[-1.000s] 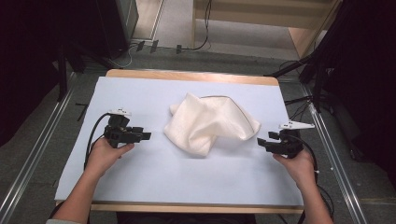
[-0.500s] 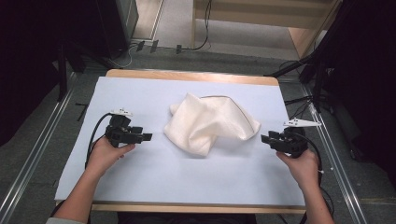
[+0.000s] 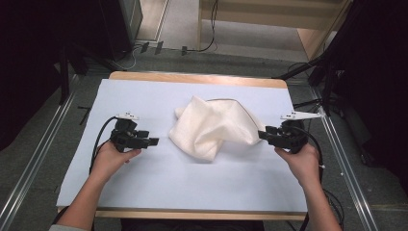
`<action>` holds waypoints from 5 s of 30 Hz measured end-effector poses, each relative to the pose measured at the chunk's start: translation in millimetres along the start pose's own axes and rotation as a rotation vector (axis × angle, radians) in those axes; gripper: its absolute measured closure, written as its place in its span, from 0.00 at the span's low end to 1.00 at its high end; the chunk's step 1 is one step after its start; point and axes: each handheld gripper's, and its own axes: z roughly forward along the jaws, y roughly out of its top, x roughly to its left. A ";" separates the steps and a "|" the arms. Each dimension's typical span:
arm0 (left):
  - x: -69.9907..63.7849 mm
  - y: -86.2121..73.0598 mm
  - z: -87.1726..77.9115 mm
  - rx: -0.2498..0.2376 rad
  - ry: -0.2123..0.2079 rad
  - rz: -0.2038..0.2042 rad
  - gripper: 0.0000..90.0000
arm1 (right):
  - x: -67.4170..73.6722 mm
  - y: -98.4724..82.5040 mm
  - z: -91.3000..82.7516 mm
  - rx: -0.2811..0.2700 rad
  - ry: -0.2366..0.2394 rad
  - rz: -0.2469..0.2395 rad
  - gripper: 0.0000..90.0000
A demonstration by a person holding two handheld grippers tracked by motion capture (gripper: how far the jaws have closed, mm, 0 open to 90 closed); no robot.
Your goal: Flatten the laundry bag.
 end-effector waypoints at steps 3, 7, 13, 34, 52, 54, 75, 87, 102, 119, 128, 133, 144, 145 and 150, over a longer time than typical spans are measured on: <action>0.3 0.1 0.2 -0.004 -0.006 -0.007 0.44 | 5.9 4.7 3.5 0.007 0.009 -0.012 0.65; 0.1 -0.3 0.3 -0.003 -0.005 -0.003 0.44 | 18.4 14.8 11.6 0.015 0.030 -0.053 0.64; 2.1 -1.8 -2.7 -0.010 0.005 -0.016 0.45 | 27.4 34.1 26.9 0.014 0.050 -0.077 0.85; 8.4 -11.8 -14.8 -0.032 0.025 -0.043 0.44 | 51.4 71.9 87.5 0.081 0.117 -0.096 0.66; 10.8 -15.2 -17.4 -0.031 0.038 -0.061 0.44 | 46.0 65.6 105.7 0.146 0.185 -0.080 0.80; 12.2 -15.4 -18.1 -0.031 0.039 -0.060 0.44 | 49.0 64.7 105.9 0.153 0.207 -0.096 0.92; 8.3 -5.6 -22.5 -0.084 0.010 -0.099 0.48 | 107.7 14.5 41.9 0.009 0.377 -0.247 0.97; 0.7 12.3 -12.7 -0.072 -0.041 -0.086 0.54 | 138.5 -30.2 58.8 0.088 0.410 -0.300 0.96; -7.9 22.1 -6.3 -0.062 -0.035 -0.019 0.53 | 145.0 -50.6 85.9 0.170 0.439 -0.318 0.87; -10.6 28.9 -9.9 -0.066 -0.053 -0.029 0.54 | 111.7 -20.5 20.2 0.005 0.421 -0.216 0.87; -40.4 52.3 -33.4 -0.064 -0.131 -0.003 0.56 | 90.6 -13.6 35.0 0.004 0.261 -0.230 0.80; -65.9 60.5 -41.4 -0.059 -0.166 0.035 0.53 | 65.2 -9.6 41.1 0.013 0.185 -0.198 0.75; -93.7 74.2 -22.5 -0.020 -0.198 0.031 0.44 | 8.7 -1.4 53.8 -0.005 0.073 -0.099 0.59; -92.2 75.0 -18.7 -0.014 -0.199 0.024 0.44 | 8.7 -1.4 53.8 -0.005 0.073 -0.099 0.59; -90.0 76.0 0.0 -0.003 -0.219 0.032 0.84 | -1.0 -2.8 60.2 0.013 0.057 -0.079 0.57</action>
